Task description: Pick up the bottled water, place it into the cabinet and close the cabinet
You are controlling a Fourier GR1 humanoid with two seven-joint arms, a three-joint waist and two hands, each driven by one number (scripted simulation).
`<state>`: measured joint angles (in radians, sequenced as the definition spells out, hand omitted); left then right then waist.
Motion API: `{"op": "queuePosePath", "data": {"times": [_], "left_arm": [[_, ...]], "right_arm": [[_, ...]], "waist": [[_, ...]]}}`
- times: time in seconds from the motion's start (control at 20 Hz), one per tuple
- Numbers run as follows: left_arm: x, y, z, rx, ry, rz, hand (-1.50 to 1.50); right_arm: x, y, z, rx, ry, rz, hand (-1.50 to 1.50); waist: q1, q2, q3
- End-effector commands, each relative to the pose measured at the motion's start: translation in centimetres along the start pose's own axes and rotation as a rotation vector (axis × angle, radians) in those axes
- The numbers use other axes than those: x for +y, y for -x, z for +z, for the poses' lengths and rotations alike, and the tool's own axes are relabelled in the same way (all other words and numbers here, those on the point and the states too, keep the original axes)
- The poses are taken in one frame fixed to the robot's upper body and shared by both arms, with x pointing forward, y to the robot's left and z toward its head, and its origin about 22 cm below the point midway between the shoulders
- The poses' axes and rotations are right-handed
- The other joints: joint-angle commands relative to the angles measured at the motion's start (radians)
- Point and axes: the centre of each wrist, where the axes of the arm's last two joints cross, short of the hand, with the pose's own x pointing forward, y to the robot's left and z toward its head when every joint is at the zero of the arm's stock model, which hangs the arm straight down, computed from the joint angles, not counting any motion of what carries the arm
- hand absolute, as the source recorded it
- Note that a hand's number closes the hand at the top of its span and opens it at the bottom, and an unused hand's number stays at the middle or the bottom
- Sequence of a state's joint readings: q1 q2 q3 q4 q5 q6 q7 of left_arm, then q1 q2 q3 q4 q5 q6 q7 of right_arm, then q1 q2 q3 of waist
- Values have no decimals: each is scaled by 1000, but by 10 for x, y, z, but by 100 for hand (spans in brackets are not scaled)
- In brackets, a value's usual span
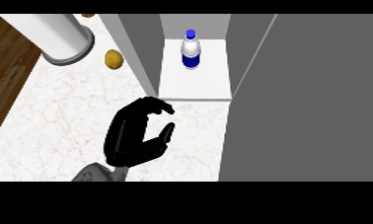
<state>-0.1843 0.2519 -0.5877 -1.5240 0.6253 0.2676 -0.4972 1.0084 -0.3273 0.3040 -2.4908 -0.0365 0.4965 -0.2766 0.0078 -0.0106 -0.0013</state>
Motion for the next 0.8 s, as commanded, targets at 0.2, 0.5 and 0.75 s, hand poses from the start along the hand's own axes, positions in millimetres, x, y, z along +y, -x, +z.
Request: {"op": "queuePosePath", "data": {"times": [0.2,0.5,0.75], "left_arm": [[36,-32,43,-23,-87,-17,-150],[54,-51,62,-36,-152,30,-150],[79,-74,72,-38,-172,38,-150]], "right_arm": [[13,-52,-13,-80,-182,139,150],[25,-54,-19,-48,-346,73,150],[32,-46,-29,-66,-450,83,150]], "waist": [[-2,-3,-2],[2,-5,-6],[19,-11,-9]]}}
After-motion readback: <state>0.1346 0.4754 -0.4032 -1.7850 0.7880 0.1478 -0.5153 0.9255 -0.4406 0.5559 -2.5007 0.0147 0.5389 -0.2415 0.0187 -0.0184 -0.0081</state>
